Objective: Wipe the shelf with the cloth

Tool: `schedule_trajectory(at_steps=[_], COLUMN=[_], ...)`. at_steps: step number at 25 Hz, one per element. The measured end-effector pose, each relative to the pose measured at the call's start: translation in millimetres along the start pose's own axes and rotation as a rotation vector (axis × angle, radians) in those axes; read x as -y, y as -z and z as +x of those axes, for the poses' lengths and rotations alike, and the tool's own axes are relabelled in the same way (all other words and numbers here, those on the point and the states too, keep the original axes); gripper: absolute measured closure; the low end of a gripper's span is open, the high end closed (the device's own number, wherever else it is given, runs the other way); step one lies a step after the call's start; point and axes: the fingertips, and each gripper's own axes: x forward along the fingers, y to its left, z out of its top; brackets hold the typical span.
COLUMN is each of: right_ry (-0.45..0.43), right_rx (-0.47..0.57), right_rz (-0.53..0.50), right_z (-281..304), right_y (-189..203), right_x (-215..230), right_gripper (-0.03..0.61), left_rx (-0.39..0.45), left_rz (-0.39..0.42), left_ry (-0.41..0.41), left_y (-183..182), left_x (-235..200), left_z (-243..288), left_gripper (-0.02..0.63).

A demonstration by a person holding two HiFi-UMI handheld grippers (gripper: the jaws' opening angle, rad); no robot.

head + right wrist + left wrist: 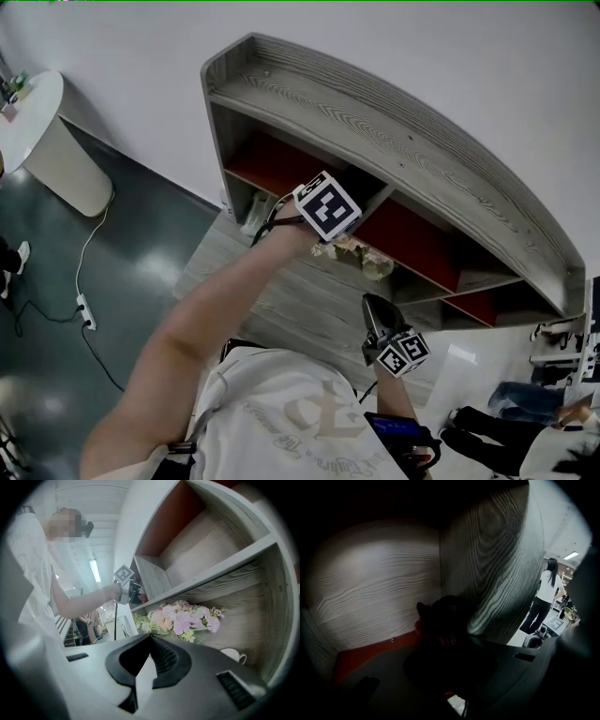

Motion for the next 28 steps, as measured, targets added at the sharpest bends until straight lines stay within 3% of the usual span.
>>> schedule_trajectory(at_steps=[13, 17, 21, 24, 28], right_ry=[0.004, -0.006, -0.011, -0.013, -0.018], right_rx=[0.009, 0.011, 0.004, 0.000, 0.002], right_rz=[0.030, 0.031, 0.028, 0.027, 0.027], right_z=[-1.0, 2.7, 5.0, 6.5, 7.1], right_y=[8.1, 6.8, 6.3, 6.5, 5.3], right_x=[-0.8, -1.6, -2.9, -3.6, -5.3], right_gripper=[0.573, 0.573, 0.572, 0.572, 0.572], left_rx=[-0.016, -0.037, -0.017, -0.047, -0.011], left_rz=[-0.062, -0.105, -0.149, -0.175, -0.215], left_ry=[-0.145, -0.256, -0.299, -0.401, -0.401], left_y=[24.5, 40.6, 47.1, 58.9, 61.0], left_x=[-68.1, -107.9, -135.6, -163.7, -174.4], left_z=[-26.6, -45.7, -52.7, -70.4, -69.7], left_gripper=[0.554, 0.554, 0.554, 0.554, 0.554])
